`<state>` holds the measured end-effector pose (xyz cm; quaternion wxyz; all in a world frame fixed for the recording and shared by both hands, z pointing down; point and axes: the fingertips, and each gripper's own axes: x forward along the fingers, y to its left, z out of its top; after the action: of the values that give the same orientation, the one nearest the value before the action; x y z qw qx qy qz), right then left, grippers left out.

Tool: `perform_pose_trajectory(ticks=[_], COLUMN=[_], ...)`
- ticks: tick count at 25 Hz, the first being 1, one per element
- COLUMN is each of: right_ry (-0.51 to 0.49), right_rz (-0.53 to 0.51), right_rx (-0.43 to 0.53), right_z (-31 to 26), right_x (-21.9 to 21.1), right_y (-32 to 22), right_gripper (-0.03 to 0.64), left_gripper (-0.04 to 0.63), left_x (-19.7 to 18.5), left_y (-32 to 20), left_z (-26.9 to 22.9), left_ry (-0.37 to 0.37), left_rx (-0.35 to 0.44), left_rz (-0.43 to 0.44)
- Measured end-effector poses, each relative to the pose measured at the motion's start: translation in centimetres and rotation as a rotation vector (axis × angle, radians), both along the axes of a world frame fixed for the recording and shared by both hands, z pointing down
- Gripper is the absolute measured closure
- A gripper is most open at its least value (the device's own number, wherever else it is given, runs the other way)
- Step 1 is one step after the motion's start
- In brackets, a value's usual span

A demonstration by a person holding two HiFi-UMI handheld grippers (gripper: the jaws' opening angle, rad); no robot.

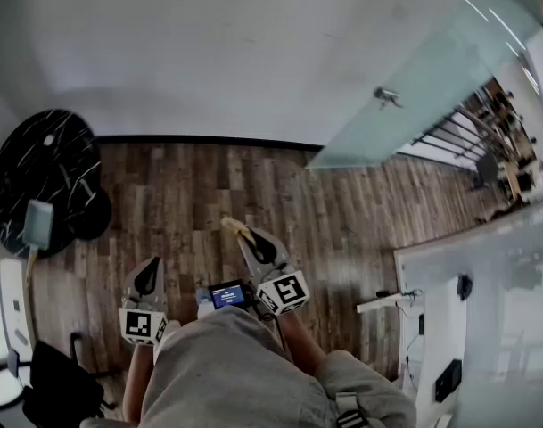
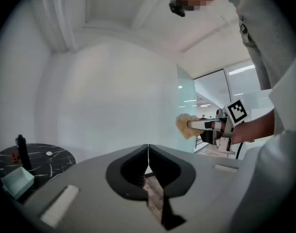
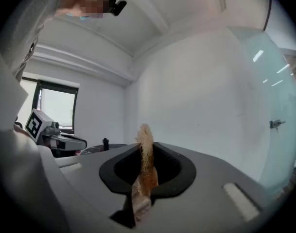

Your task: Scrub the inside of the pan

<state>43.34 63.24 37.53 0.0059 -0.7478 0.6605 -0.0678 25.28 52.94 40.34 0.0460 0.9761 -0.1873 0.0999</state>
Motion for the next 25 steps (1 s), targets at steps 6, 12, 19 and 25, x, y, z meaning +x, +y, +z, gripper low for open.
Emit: perform_pose_trajectory(ticks=[6,12,19,25], right_ry=[0.041,0.017,0.016,0.015], right_rz=[0.115,-0.078,-0.178,-0.224], right_rx=[0.007,0.010,0.000,-0.021], right_z=[0.7,1.4,2.0,2.2], right_x=[-0.8,-8.7,-14.4,-17.1], right_y=[-11.4,-20.5,-26.9,-31.8], right_gripper=[0.552,0.545,0.543,0.543], left_gripper=[0.594,0.594,0.594,0.594], left_x=[1.8,-6.5,-13.3,-16.4], left_y=[-12.3,-17.7,-22.7,-26.3], left_z=[-0.7,-0.8,-0.3,-0.6], left_ry=[0.090,0.060,0.073,0.070], left_rx=[0.080,0.069,0.102,0.053], left_rz=[0.125,-0.036,-0.145,-0.191])
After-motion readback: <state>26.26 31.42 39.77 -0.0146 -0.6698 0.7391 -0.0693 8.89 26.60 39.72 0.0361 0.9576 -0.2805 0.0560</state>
